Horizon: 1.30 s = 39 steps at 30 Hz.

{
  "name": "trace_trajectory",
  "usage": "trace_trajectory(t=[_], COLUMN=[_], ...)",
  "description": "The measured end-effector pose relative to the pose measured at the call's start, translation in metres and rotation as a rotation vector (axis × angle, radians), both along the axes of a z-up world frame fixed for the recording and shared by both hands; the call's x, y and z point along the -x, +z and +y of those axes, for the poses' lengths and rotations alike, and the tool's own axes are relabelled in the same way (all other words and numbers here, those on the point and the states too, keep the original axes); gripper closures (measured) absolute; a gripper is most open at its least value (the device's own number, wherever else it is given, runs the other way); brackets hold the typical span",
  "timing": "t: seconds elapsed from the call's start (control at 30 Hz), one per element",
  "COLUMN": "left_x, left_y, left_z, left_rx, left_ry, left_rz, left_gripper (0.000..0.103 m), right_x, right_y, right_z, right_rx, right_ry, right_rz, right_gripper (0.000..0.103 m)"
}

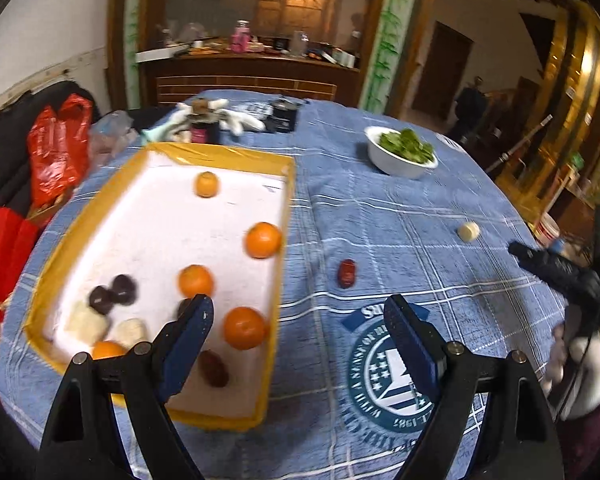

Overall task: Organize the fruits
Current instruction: 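Grasp the pale white block with the right tool while the left tool grasps a red date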

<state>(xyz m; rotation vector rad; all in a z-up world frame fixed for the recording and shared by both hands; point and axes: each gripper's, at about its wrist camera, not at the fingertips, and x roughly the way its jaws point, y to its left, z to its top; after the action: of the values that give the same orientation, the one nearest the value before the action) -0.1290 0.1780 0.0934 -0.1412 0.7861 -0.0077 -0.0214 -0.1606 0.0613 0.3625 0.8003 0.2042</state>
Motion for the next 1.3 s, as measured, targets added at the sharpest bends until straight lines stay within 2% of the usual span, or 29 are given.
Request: trace_trajectory(t=[0.03, 0.1, 0.2, 0.37, 0.47, 0.5, 0.53, 0.57, 0.67, 0.8, 0.87, 0.93, 1.0, 1.23, 1.3], left_x=[-0.004, -0.01, -0.018, -0.042, -0.06, -0.065, -0.072, -0.077, -0.093, -0.11, -0.112, -0.11, -0.107, -0.095, -0.091], left_y=[-0.003, -0.009, -0.017, -0.027, -0.034, -0.037, -0.041, -0.044, -0.056, -0.074, -0.075, -0.074, -0.072, -0.051, -0.043], left_z=[-0.005, -0.014, -0.027, -0.04, -0.053, -0.057, -0.064, -0.069, -0.08, -0.077, -0.075, -0.077, -0.08, -0.062, -0.058], left_rx=[0.002, 0.003, -0.012, -0.032, -0.075, -0.089, -0.11, -0.123, -0.169, -0.237, -0.232, -0.247, -0.282, -0.118, -0.093], left_ry=[-0.016, -0.054, -0.099, -0.12, -0.136, -0.142, -0.152, -0.162, -0.175, -0.125, -0.121, -0.124, -0.11, -0.074, -0.063], left_rz=[0.007, 0.022, 0.048, 0.087, 0.107, 0.114, 0.126, 0.135, 0.166, 0.219, 0.212, 0.205, 0.182, 0.141, 0.12], left_gripper=[0.018, 0.035, 0.048, 0.048, 0.048, 0.048, 0.049, 0.051, 0.058, 0.057, 0.057, 0.064, 0.083, 0.085, 0.085], right_x=[-0.01, -0.027, -0.058, -0.094, -0.102, -0.103, -0.103, -0.103, -0.1, -0.098, -0.098, -0.098, -0.097, -0.093, -0.093], right_y=[-0.001, -0.005, -0.017, -0.037, -0.042, -0.043, -0.043, -0.044, -0.043, -0.042, -0.043, -0.042, -0.041, -0.035, -0.034], right_z=[-0.003, -0.004, -0.001, 0.009, 0.013, 0.014, 0.014, 0.015, 0.015, 0.012, 0.011, 0.009, 0.009, 0.008, 0.008], right_rx=[0.008, 0.02, 0.038, 0.078, 0.106, 0.109, 0.11, 0.116, 0.117, 0.094, 0.081, 0.071, 0.065, 0.052, 0.051], right_ry=[0.002, 0.006, 0.006, 0.017, 0.022, 0.03, 0.034, 0.04, 0.049, 0.051, 0.056, 0.059, 0.061, 0.059, 0.057], right_rz=[0.007, 0.02, 0.06, 0.106, 0.09, 0.088, 0.081, 0.08, 0.069, 0.062, 0.068, 0.066, 0.064, 0.046, 0.042], right_gripper=[0.042, 0.042, 0.042, 0.042, 0.042, 0.044, 0.058, 0.06, 0.061, 0.061, 0.061, 0.06, 0.06, 0.06, 0.06])
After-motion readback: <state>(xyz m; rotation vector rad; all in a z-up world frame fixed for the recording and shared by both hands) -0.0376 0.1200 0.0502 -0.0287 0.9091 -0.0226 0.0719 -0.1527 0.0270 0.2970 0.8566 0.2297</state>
